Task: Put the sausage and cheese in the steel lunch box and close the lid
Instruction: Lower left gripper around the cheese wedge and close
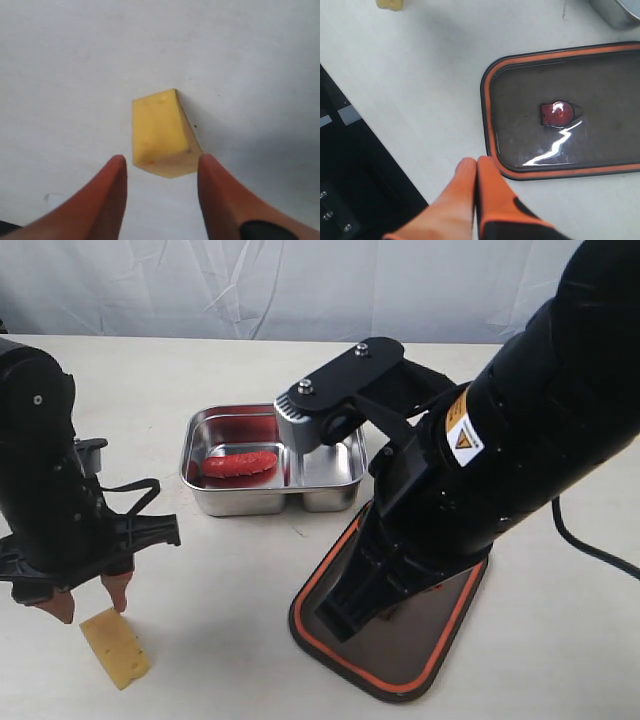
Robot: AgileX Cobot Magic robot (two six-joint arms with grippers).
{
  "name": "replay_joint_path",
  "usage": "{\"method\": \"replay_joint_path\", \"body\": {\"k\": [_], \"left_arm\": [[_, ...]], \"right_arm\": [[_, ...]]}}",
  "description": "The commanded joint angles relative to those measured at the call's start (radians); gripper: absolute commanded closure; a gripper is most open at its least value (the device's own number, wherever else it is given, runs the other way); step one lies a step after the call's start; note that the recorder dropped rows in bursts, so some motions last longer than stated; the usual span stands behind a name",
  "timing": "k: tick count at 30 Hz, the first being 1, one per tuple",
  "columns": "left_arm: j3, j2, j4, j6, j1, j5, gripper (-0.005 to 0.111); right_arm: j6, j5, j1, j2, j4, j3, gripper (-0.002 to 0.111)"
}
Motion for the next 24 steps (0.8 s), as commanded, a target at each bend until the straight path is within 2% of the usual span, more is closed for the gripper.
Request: {"method": "replay_joint_path", "body": {"k": [1,4,8,9,13,17,22,24], "left_arm": [[0.003,-0.008,0.043,-0.034,-0.002,0.003,0.063],[0.003,-0.008,0.032,-0.034,-0.002,0.003,0.058],[0.003,-0.008,0.01,-0.025,-0.002,-0.003,0.039],[0.003,-0.008,0.002,-0.022,-0.002,-0.003,0.037],[0.003,-0.008,-0.064,-0.022,-0.002,-0.01,0.037],[0.003,-0.008,-0.138,-0.031,-0.002,-0.074,0.037],[0.003,-0.008,-0.12,-0.076,-0.002,-0.123,0.037],[0.003,-0.008,-0.06,-0.092,-0.002,-0.115,0.037]], "right_arm": [[0.0,-0.013,-0.003,-0.009,-0.004,0.0,0.108],[0.0,-0.013,-0.003,-0.009,-0.004,0.0,0.108],[0.0,-0.013,-0.003,-0.009,-0.004,0.0,0.108],[0.0,-0.013,-0.003,-0.009,-0.004,0.0,0.108],[0.0,-0.013,-0.003,-0.009,-0.004,0.0,0.108],[0.0,-0.026,-0.003,-0.009,-0.004,0.0,0.108],[0.0,-0.03,-0.003,-0.009,0.005,0.0,0.108],[0.0,-0.03,-0.003,-0.009,0.008,0.0,0.108]]}}
